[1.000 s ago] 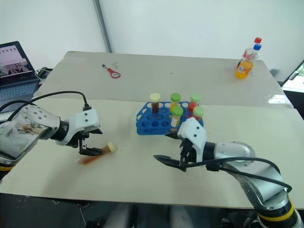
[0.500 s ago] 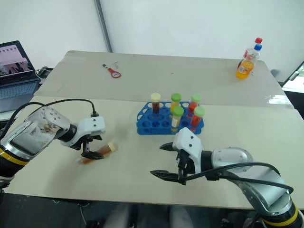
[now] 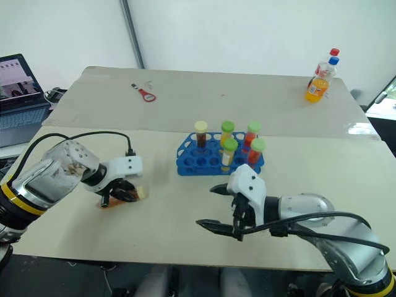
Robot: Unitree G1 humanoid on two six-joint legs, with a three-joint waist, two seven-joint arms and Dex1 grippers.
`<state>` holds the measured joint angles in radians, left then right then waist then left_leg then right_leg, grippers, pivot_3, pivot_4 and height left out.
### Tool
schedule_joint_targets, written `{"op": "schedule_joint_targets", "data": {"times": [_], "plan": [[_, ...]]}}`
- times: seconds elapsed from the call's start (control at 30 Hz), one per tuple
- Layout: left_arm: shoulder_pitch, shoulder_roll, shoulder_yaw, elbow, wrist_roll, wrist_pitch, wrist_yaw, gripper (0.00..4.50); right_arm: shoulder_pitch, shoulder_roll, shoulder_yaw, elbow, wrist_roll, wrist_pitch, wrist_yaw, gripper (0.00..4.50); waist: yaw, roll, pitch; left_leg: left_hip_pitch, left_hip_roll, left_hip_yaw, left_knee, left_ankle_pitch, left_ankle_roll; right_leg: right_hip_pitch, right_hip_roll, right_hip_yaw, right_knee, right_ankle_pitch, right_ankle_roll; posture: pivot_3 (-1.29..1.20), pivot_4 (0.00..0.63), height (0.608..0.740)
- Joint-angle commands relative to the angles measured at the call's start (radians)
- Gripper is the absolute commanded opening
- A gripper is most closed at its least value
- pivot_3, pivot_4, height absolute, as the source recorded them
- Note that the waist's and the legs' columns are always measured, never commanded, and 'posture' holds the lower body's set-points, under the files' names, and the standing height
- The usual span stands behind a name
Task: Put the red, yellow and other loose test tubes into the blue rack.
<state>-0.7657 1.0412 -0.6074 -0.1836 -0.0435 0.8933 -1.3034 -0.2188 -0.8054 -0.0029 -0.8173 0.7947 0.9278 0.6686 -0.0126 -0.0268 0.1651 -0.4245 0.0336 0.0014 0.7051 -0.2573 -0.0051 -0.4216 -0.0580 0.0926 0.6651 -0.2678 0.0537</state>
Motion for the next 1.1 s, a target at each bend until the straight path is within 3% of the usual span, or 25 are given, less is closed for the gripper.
{"op": "schedule_joint_targets", "data": {"times": [0.03, 0.33, 0.57, 0.77, 1.1], "plan": [[-0.004, -0.014, 0.026, 0.019, 0.018, -0.035, -0.002, 0.86, -0.01, -0.016, -0.037, -0.032, 0.031, 0.007, -0.013, 4.5, 0.001, 0.0, 0.0, 0.0, 0.0, 0.0, 0.0, 0.0, 0.0, 0.0, 0.0, 0.0, 0.0, 0.0, 0.0, 0.0, 0.15, 0.705], [-0.142, -0.179, 0.255, 0.224, -0.188, -0.163, -0.115, 0.86, 0.067, -0.088, -0.142, -0.046, 0.036, -0.029, 0.009, 4.5, 0.019, 0.0, 0.0, -0.005, 0.0, -0.002, 0.006, 0.0, 0.0, 0.0, -0.001, -0.004, 0.0, 0.0, 0.0, 0.0, 0.15, 0.705], [-0.141, -0.448, 0.524, 0.239, -0.363, -0.163, 0.098, 0.86, 0.123, -0.082, -0.261, -0.072, 0.025, -0.03, -0.072, 4.5, 0.018, 0.0, 0.0, -0.005, -0.001, -0.004, 0.008, 0.0, 0.001, 0.0, -0.001, -0.004, 0.002, 0.0, 0.0, 0.0, 0.15, 0.705], [-0.077, -0.686, 0.574, 0.267, -0.343, -0.329, 0.332, 0.86, 0.07, 0.002, -0.304, -0.069, 0.13, 0.029, -0.245, 4.5, 0.019, 0.0, 0.0, -0.005, -0.001, -0.004, 0.008, 0.0, 0.001, 0.0, -0.002, -0.003, 0.004, 0.0, 0.0, 0.0, 0.15, 0.705], [-0.052, -0.892, 0.527, 0.457, -0.259, -0.628, 0.441, 0.86, 0.139, -0.088, -0.308, -0.127, 0.184, 0.087, -0.309, 4.5, 0.023, 0.0, 0.0, -0.005, -0.003, -0.004, 0.008, 0.0, 0.001, 0.001, -0.002, -0.003, 0.003, 0.0, 0.0, 0.0, 0.15, 0.705]]}}
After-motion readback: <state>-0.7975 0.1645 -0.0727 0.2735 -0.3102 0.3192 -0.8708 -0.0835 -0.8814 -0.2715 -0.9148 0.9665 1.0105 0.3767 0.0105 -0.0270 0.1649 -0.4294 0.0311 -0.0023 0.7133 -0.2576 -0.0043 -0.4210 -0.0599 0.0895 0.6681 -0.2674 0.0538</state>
